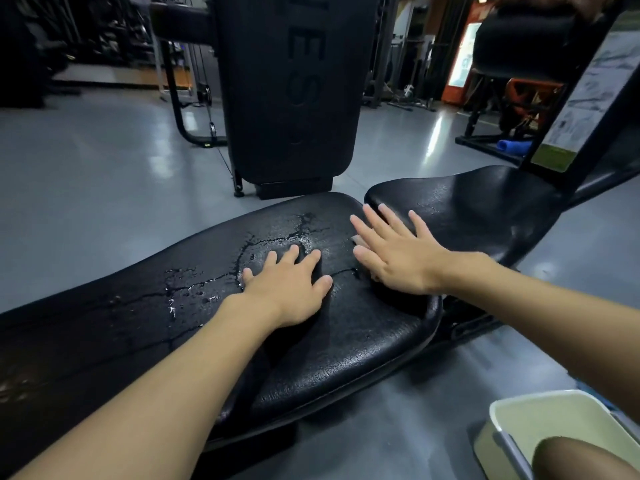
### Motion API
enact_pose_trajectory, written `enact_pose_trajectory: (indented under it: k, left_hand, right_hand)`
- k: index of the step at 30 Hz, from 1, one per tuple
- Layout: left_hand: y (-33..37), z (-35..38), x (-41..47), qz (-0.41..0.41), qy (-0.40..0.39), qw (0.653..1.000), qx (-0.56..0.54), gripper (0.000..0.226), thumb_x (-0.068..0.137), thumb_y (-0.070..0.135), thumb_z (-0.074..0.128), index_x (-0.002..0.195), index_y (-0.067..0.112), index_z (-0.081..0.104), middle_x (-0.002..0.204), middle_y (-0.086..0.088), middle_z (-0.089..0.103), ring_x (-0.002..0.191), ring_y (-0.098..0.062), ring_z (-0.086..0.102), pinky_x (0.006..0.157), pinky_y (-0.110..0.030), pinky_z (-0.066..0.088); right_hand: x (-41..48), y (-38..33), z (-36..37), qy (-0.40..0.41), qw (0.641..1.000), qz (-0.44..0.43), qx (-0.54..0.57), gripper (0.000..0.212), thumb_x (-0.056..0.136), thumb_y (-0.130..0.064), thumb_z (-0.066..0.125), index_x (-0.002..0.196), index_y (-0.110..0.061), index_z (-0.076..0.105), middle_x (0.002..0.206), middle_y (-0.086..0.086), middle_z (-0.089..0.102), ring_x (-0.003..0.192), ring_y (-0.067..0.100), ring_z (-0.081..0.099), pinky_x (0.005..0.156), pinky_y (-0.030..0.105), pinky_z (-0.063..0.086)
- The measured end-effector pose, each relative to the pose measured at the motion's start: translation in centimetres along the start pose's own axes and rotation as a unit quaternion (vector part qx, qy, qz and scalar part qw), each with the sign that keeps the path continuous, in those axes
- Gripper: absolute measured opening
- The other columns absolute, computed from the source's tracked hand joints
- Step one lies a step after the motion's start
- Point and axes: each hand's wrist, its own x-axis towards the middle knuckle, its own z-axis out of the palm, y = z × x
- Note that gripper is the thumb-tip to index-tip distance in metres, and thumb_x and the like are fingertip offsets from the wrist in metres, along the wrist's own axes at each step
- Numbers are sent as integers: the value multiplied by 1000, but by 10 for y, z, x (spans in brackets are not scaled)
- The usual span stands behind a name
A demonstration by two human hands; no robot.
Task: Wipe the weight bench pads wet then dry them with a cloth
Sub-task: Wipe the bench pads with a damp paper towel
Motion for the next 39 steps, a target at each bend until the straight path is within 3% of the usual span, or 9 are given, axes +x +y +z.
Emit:
enact_pose_trajectory:
  k: [5, 11, 14, 20, 30, 33, 39]
  left_hand:
    - [-9, -8, 9, 16, 12, 1000, -4, 72, 89, 70, 40, 151, 44, 18, 163, 0, 13, 148, -32, 17, 113, -61, 25]
    - [-11, -8, 12, 2, -22, 1000, -14, 77, 86, 74, 43, 151, 51, 8, 166, -3, 4, 151, -36, 4, 117, -60, 17]
    - [-11, -10, 13, 1, -26, 1000, -12, 77, 87, 72, 43, 152, 50, 7, 166, -4, 2, 151, -36, 3, 118, -60, 16]
    - [-10, -10, 11, -2, -41, 999, -11, 74, 90, 69, 40, 151, 51, 3, 166, -1, -4, 152, -31, -4, 118, -60, 14]
    - [-11, -10, 11, -5, -36, 999, -20, 76, 89, 69, 43, 152, 49, 6, 166, -2, -1, 152, -31, -3, 118, -60, 13]
    - [-12, -9, 11, -5, -32, 999, -23, 76, 89, 69, 44, 152, 48, 7, 166, -2, -1, 152, -32, -2, 118, -61, 13]
    - [-14, -5, 11, -6, -25, 999, -35, 74, 90, 69, 43, 152, 49, 8, 166, -4, -1, 151, -33, -3, 118, -61, 12]
  right_hand:
    - [-1, 15, 8, 5, 999, -34, -5, 58, 106, -43, 13, 158, -22, 4, 167, 0, -3, 152, 15, -7, 123, 41, -1]
    - [98, 21, 10, 36, 998, -49, 35, 77, 90, -57, 6, 152, -14, 20, 163, 14, 15, 151, 26, 8, 122, 47, 12]
    - [145, 24, 6, 21, 998, -38, 44, 67, 97, -50, 16, 150, -10, 23, 161, 17, 18, 149, 30, 13, 121, 48, 13]
    - [189, 14, -5, -2, 996, -1, 88, 62, 97, -48, 17, 145, -12, 32, 151, 16, 33, 143, 35, 27, 117, 52, 21]
    - [89, 18, 18, 86, 993, -75, 32, 61, 93, -48, 12, 138, -16, 38, 150, 12, 34, 143, 26, 24, 117, 47, 22]
    - [36, 19, 25, 86, 992, -90, 4, 80, 84, -54, -3, 150, -18, 25, 158, 8, 24, 149, 23, 14, 120, 46, 17]
    - [-48, 10, 29, 90, 991, -91, -23, 82, 84, -51, -12, 156, -21, 11, 164, 4, 13, 152, 21, 4, 122, 41, 8]
